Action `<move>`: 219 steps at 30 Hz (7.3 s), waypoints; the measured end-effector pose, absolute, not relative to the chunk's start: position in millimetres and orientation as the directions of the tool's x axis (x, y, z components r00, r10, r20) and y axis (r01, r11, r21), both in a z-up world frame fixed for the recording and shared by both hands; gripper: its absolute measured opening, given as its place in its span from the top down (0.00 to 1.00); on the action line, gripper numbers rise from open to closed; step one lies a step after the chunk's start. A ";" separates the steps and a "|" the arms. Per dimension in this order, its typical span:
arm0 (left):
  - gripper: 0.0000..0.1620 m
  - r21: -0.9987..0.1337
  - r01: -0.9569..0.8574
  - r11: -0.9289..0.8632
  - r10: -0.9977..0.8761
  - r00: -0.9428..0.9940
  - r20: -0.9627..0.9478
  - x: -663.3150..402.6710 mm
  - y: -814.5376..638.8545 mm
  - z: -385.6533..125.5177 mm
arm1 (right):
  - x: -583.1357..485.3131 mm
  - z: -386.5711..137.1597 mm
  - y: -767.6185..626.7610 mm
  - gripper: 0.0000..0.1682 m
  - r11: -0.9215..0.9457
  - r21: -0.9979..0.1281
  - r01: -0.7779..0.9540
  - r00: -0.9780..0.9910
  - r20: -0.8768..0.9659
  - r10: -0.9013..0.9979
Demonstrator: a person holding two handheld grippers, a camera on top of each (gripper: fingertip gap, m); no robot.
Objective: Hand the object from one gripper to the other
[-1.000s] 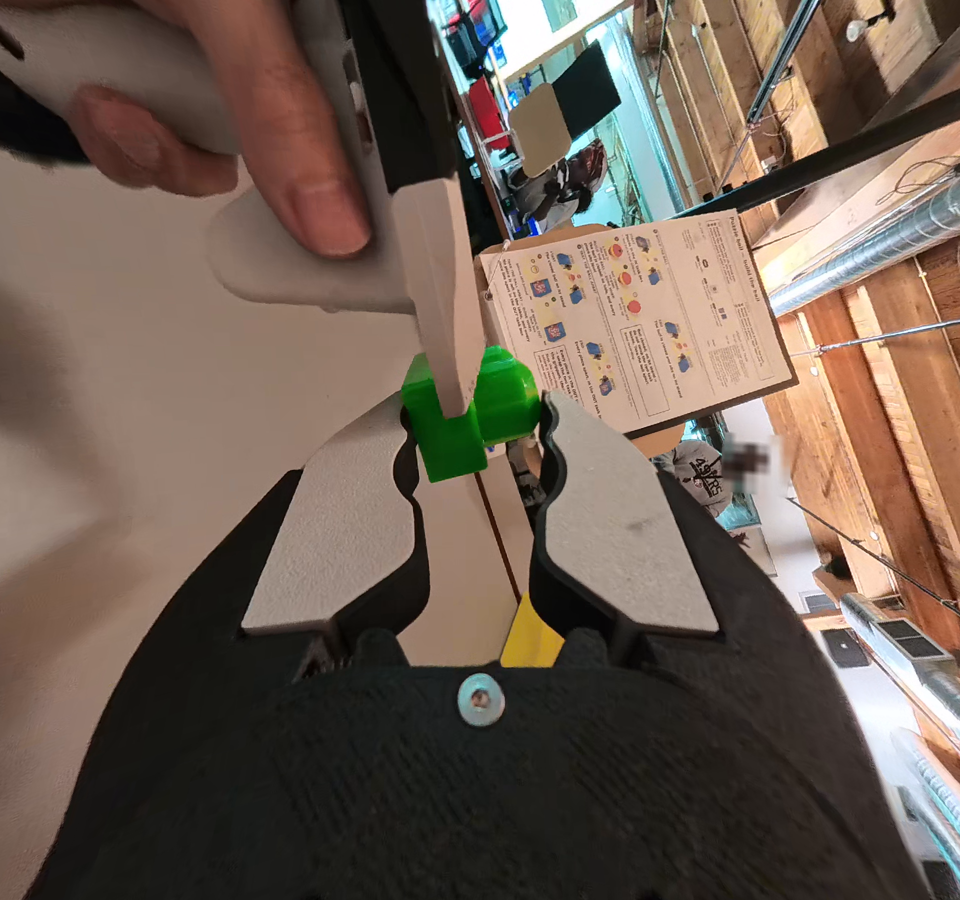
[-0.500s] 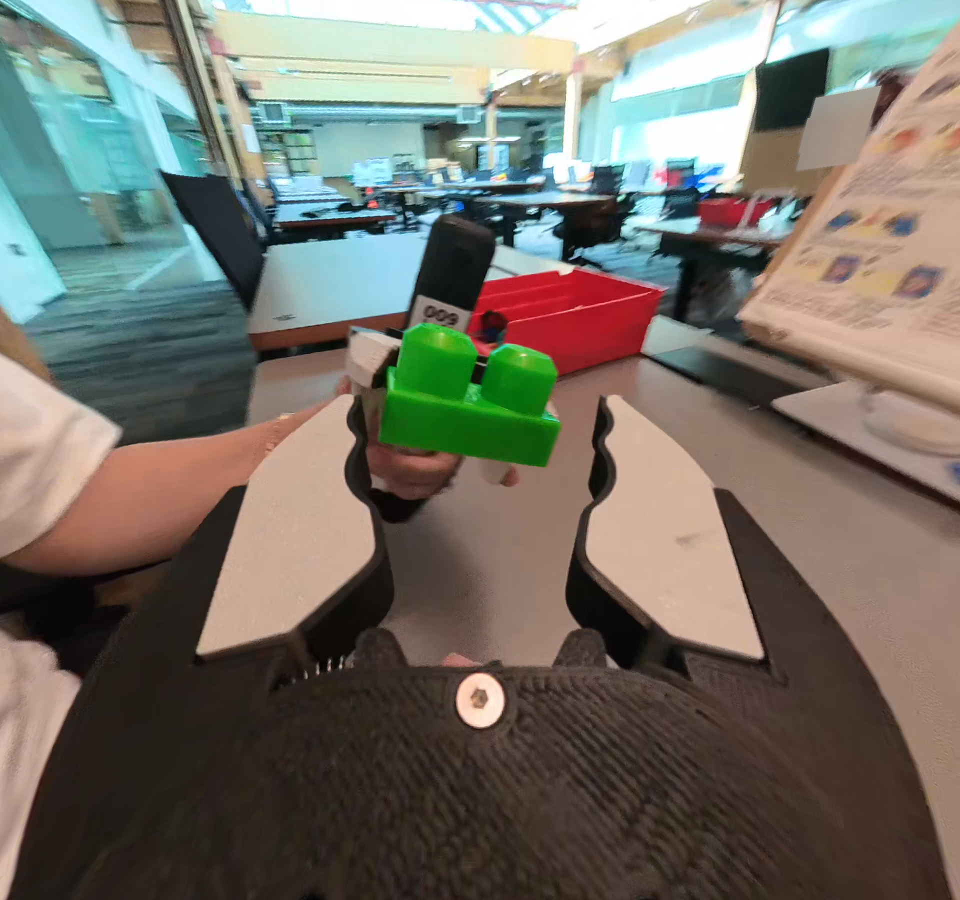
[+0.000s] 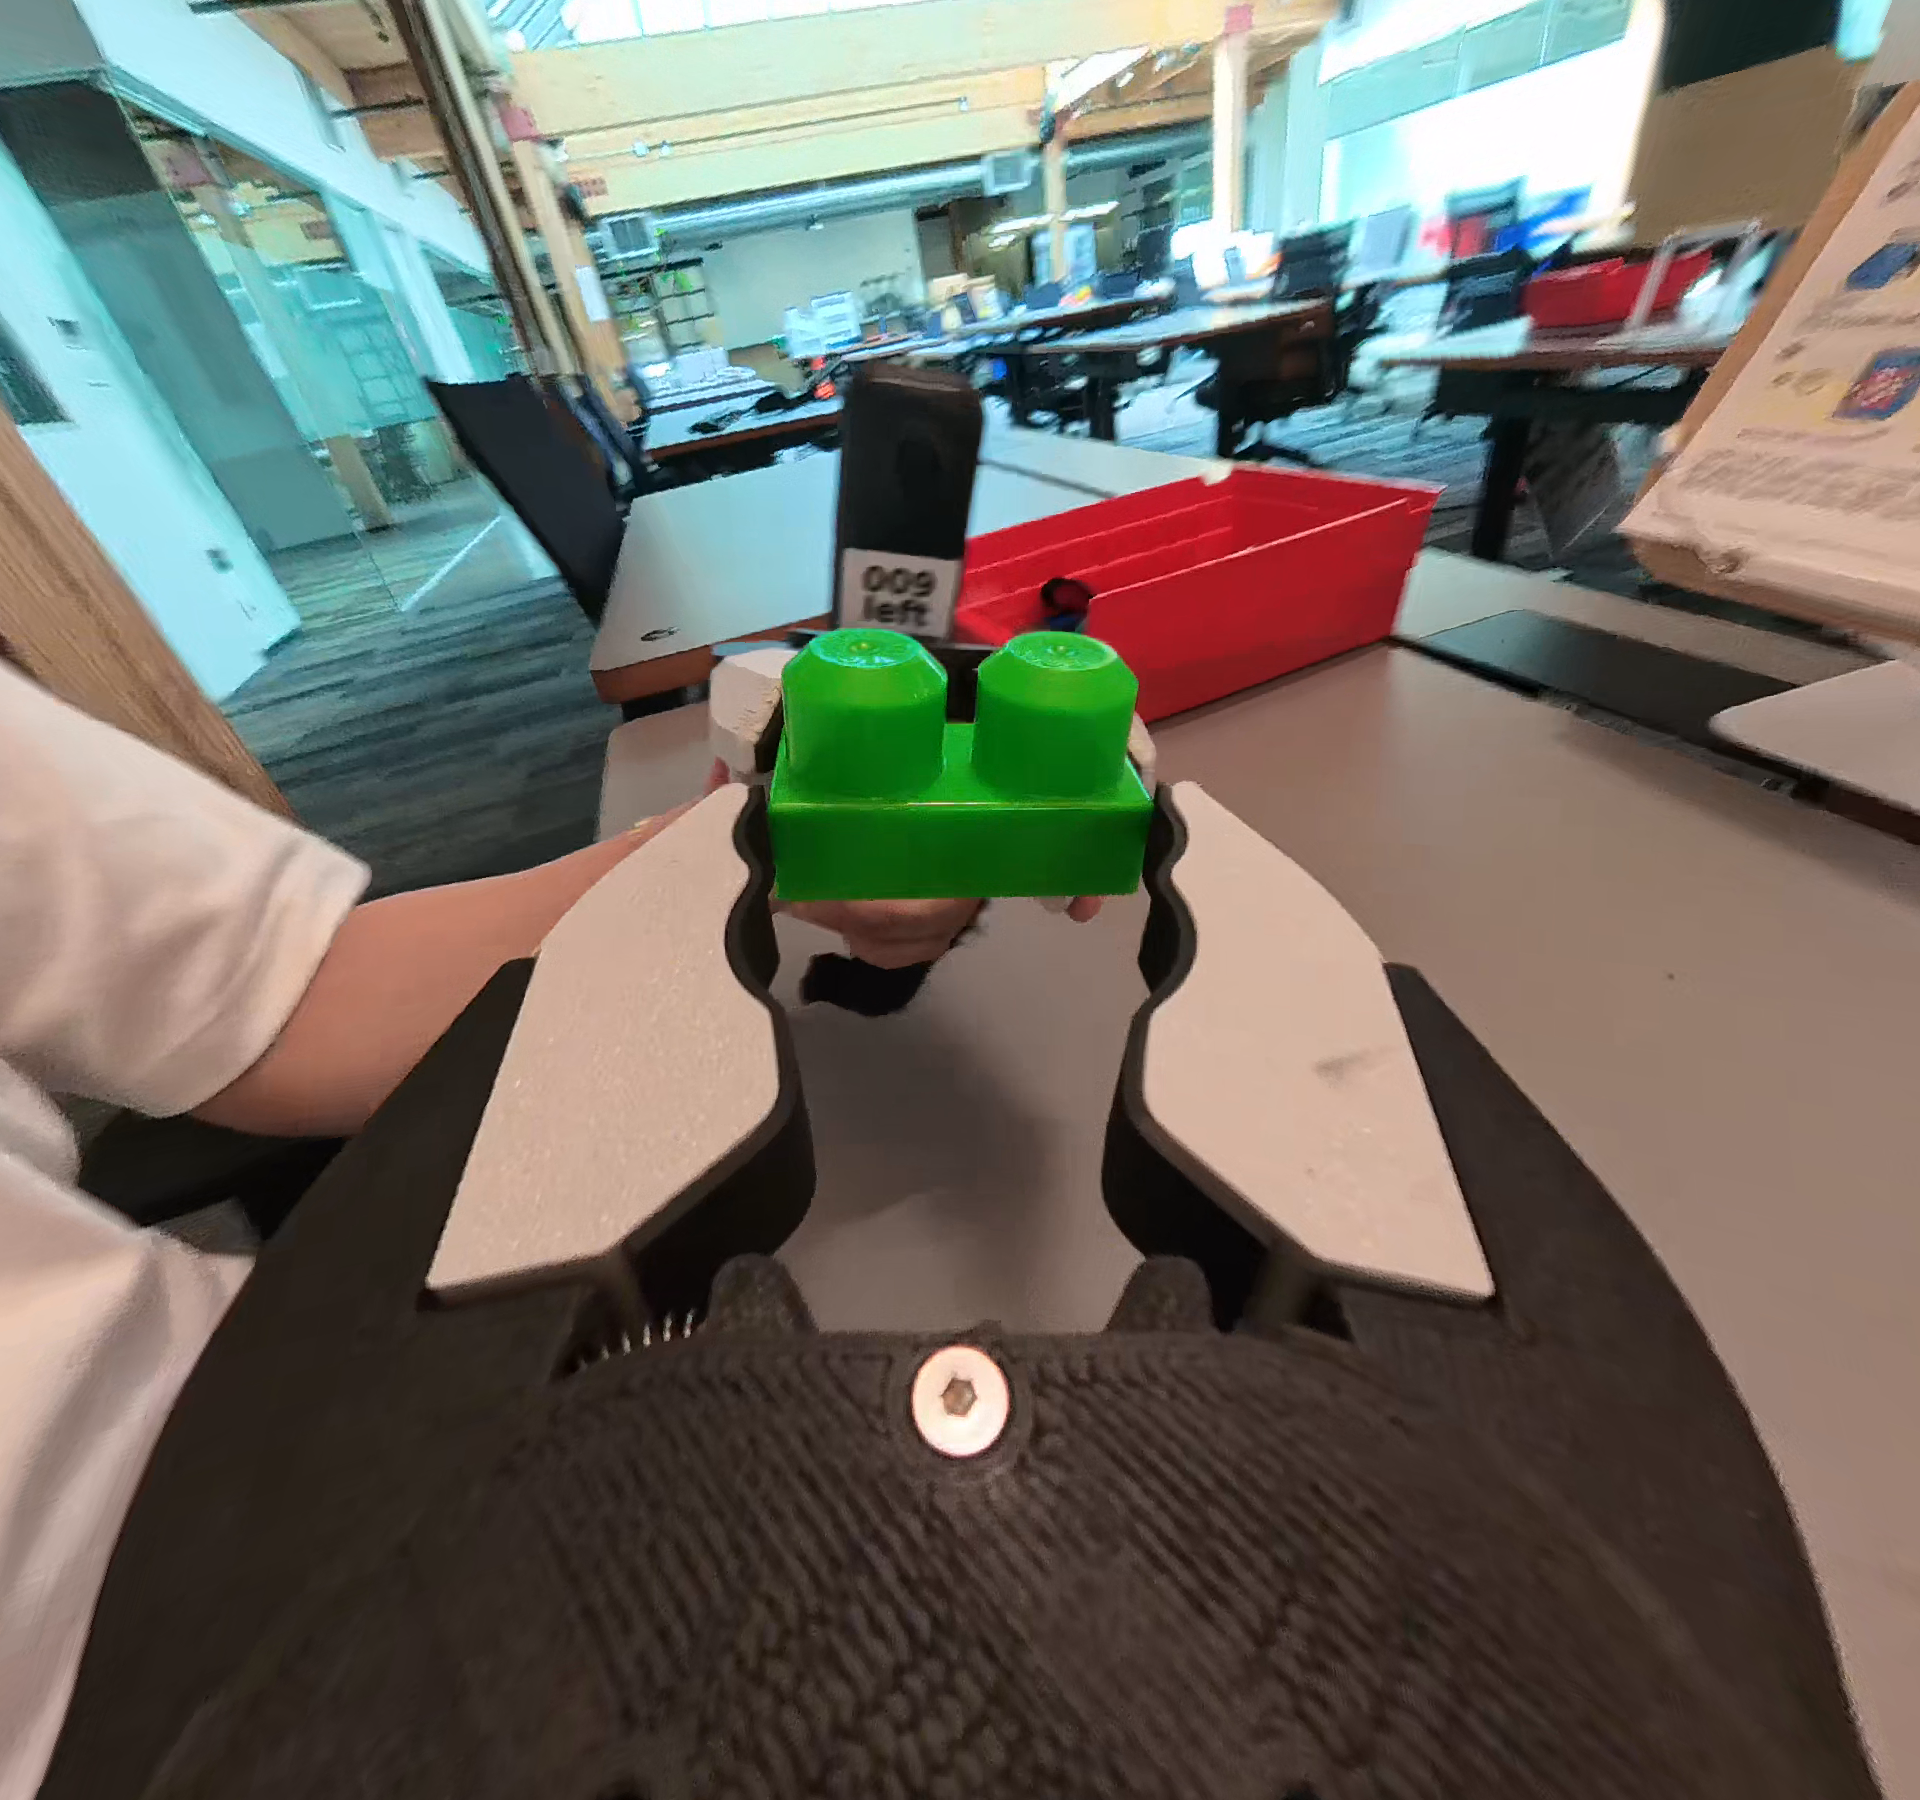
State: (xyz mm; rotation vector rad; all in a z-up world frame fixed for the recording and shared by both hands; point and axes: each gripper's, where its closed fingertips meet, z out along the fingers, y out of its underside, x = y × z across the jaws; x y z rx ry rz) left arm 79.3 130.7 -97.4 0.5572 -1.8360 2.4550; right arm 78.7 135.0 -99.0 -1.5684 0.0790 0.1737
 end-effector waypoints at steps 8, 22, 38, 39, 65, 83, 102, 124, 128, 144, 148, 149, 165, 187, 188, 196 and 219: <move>0.50 -0.830 -0.468 -0.303 -0.261 -0.797 0.544 90.5 133.6 -91.5 | 108.3 -92.2 124.4 0.59 -0.118 -0.946 0.301 0.913 0.321 -0.252; 0.71 -0.575 -0.728 -0.373 -0.128 -0.573 0.809 101.1 124.1 -111.4 | 121.1 -103.6 128.7 0.59 -0.277 -0.827 0.490 0.749 0.562 -0.352; 0.71 -0.997 -0.054 0.057 -0.660 -0.751 0.004 114.5 151.9 -109.6 | 141.0 -69.0 94.9 0.54 0.253 -0.856 -0.450 0.864 -0.489 -0.119; 0.71 -0.992 0.010 0.129 -0.672 -0.735 -0.095 114.1 148.9 -109.6 | 141.5 -72.3 95.3 0.55 0.242 -0.838 -0.489 0.845 -0.524 -0.107; 0.52 -0.904 -0.307 -0.299 -0.296 -0.870 0.393 93.2 119.5 -93.2 | 101.2 -64.1 98.3 0.78 0.230 -0.937 -0.264 0.959 -0.228 0.170; 0.78 -0.957 0.281 0.071 -0.612 -0.746 -0.264 102.9 140.2 -99.0 | 121.6 -93.6 112.6 0.56 0.109 -0.790 -0.603 0.797 -0.602 0.046; 0.78 -0.626 0.564 0.538 -0.461 -0.425 -0.779 103.4 126.8 -120.2 | 111.1 -114.4 121.7 0.75 -0.032 -0.511 -0.859 0.489 -0.837 0.246; 0.66 -0.998 0.016 -0.064 -0.555 -0.831 0.022 104.8 132.9 -110.0 | 125.9 -89.0 106.9 0.97 0.055 -0.993 -0.107 0.986 -0.113 -0.122; 0.57 -0.981 -0.160 -0.107 -0.479 -0.857 0.192 102.5 128.1 -117.6 | 145.1 -80.3 96.3 0.98 0.037 -0.992 0.124 0.933 0.104 -0.344; 0.76 -0.529 -0.738 -0.420 0.013 -0.587 0.809 99.0 100.3 -103.2 | 136.5 -72.8 99.4 0.97 -0.162 -0.796 0.583 0.650 0.577 -0.495; 0.76 -0.691 -0.601 -0.402 -0.192 -0.682 0.705 108.0 110.3 -111.6 | 133.3 -80.3 99.3 0.84 -0.103 -0.870 0.482 0.783 0.481 -0.394; 0.76 -0.744 -0.548 -0.382 -0.273 -0.703 0.657 111.9 115.4 -115.2 | 134.9 -82.1 99.0 0.78 -0.077 -0.912 0.403 0.839 0.401 -0.368; 0.60 -0.876 -0.403 -0.266 -0.429 -0.764 0.482 110.5 129.7 -113.2 | 122.4 -78.2 109.6 0.75 0.060 -0.931 0.361 0.886 0.322 -0.334; 0.77 -0.531 -0.580 -0.618 0.246 -0.784 0.570 89.8 105.0 -77.1 | 94.2 -55.3 110.1 0.75 0.453 -0.867 0.208 0.957 0.085 -0.277; 0.77 -0.550 -0.548 -0.630 0.211 -0.802 0.558 91.2 106.6 -77.9 | 95.1 -57.2 111.3 0.75 0.444 -0.872 0.206 0.957 0.086 -0.276; 0.77 -0.817 -0.158 -0.555 -0.219 -0.919 0.327 97.2 122.6 -83.0 | 102.2 -61.5 111.8 0.71 0.379 -0.925 0.015 0.991 -0.037 -0.128; 0.78 -0.904 0.427 0.007 -0.455 -0.804 -0.383 78.2 126.5 -106.4 | 92.5 -111.6 119.8 0.62 -0.072 -0.673 -0.736 0.628 -0.719 0.297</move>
